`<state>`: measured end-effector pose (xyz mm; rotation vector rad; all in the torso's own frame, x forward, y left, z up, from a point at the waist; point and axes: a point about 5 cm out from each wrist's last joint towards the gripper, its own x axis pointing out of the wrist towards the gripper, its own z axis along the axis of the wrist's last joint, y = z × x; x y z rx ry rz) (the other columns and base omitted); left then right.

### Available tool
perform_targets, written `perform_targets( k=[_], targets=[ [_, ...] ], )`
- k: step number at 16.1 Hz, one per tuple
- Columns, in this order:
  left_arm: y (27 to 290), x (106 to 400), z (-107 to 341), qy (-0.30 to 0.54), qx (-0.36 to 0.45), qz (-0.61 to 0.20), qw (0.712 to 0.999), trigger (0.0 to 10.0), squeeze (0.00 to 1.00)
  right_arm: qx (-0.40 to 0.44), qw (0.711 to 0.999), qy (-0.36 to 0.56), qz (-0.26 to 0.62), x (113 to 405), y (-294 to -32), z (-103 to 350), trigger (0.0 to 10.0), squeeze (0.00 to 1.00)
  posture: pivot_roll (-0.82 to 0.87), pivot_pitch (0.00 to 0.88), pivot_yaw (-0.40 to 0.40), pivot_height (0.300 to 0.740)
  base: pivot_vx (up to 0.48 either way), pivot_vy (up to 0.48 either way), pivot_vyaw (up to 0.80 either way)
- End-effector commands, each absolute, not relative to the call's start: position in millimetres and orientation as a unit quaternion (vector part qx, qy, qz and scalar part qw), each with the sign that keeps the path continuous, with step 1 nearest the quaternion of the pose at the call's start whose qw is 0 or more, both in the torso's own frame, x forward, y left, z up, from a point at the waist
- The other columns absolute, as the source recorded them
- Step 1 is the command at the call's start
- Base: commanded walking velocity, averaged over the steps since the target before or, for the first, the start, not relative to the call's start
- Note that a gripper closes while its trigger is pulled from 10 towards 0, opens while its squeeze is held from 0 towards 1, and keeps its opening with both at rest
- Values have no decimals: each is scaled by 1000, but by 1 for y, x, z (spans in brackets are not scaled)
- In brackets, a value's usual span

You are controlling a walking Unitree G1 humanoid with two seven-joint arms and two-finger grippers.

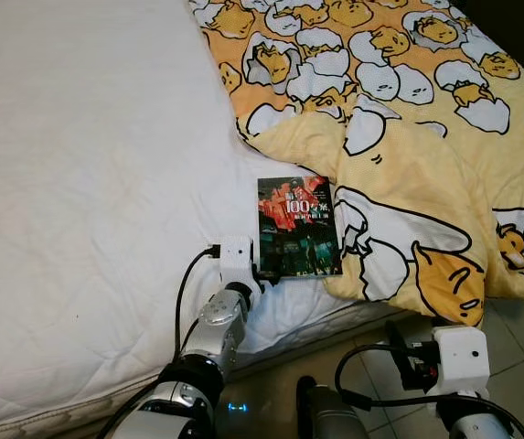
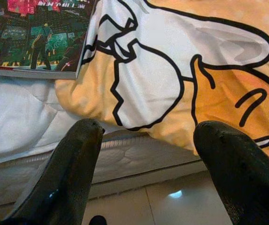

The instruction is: Clean up the room

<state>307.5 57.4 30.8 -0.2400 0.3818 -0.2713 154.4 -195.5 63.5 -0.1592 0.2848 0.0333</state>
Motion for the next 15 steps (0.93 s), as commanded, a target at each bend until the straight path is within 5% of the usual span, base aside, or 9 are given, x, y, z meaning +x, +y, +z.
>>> perform_targets(
  k=[1,8,9,10,15],
  targets=[
    [31,298,24,225,-146,-165,949,10000,0,-81,985,151,14,151,-199,61,10000,0,-319,211,-58,740,0,0,0],
    [-3,291,38,175,-84,-287,938,10000,0,-83,985,151,14,152,-200,61,10000,0,-320,217,-61,740,0,0,0],
    [-4,289,35,183,-81,-289,936,8745,0,-83,985,151,14,152,-200,61,10000,0,-320,217,-61,740,0,0,0],
    [-4,287,29,208,-83,-283,933,0,0,-83,985,150,15,153,-199,61,10000,0,-318,220,-63,740,0,0,0],
    [6,284,12,308,-214,-200,905,0,0,-82,985,152,17,152,-198,60,10000,0,-323,207,-63,740,0,0,0]
  ],
)
